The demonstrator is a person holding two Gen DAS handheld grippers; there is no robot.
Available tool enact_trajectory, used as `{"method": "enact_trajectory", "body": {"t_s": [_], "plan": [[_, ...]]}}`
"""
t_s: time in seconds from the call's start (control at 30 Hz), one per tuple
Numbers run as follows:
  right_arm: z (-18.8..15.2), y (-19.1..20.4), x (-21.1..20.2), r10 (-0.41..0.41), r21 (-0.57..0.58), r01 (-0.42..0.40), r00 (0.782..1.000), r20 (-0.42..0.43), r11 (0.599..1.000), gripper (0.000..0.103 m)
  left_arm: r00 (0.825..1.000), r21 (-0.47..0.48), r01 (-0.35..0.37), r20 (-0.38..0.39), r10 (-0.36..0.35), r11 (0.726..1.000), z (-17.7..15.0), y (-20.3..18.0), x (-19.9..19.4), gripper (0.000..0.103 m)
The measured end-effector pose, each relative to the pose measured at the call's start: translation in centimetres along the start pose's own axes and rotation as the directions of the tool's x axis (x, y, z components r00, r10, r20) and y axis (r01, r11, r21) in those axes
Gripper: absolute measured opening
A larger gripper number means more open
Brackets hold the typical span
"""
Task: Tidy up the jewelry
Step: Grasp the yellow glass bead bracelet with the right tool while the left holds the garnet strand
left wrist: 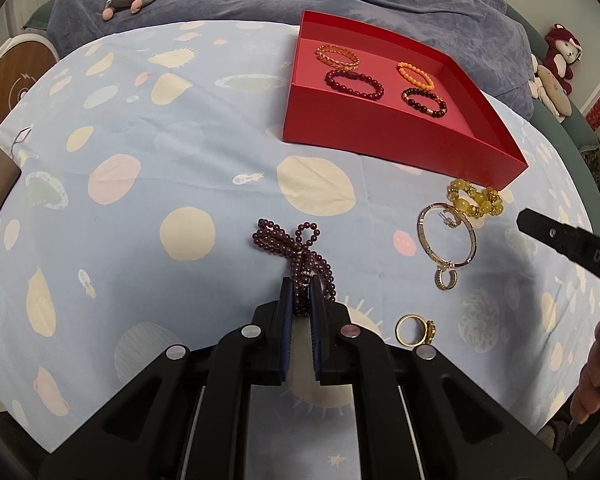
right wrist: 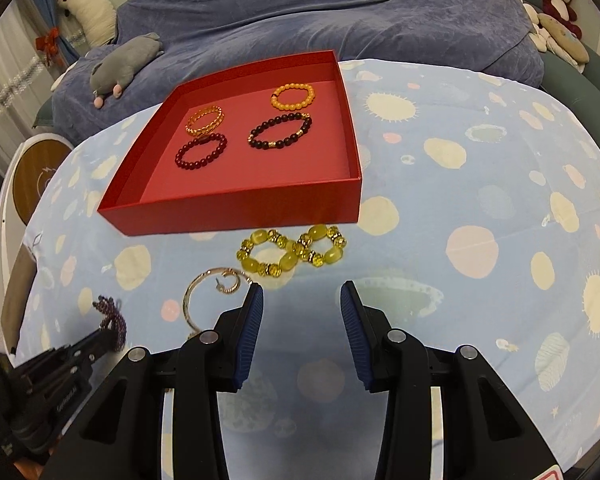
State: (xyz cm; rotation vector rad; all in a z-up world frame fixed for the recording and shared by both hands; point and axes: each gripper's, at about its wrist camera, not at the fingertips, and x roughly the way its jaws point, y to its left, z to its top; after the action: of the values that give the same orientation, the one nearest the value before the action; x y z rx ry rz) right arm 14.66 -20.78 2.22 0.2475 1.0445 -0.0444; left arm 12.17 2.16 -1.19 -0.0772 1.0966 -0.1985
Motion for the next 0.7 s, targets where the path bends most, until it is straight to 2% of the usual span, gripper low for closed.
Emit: {"method": "enact_trajectory", "body": {"t_s": [0.2,0.47,0.57,0.7], "plan": [[1.2,-0.3,2.4,0.007,0.078,-0.006,1.0,-0.009,0.997,0.038,1.0,0.0,0.004,-0.001,-0.004,1.0,0.2,-0.1,0.4,0.008],[1.1,0.1,4.4,-0.019,0.079,0.021,0.999,-0.03,0.997,0.036,1.0,0.005,0.007,0.006,-0.007,1.0,0.3,-0.1,0.5,0.008],[1.0,0.0,4.4,-0.012,0.073,0.014,1.0,-0.019,0.997,0.031,1.0,0.004,0.007,0.006,-0.007,1.0,0.3,-0.2,0.5,0.008],[0.9,0.0,4.1,0.011,0.046,-0.01,1.0,-0.026,0.999,0.013,1.0,-0.002,0.008,0.005,-0.008,1.0,0.3,-0.2,0.5,0.008]]}}
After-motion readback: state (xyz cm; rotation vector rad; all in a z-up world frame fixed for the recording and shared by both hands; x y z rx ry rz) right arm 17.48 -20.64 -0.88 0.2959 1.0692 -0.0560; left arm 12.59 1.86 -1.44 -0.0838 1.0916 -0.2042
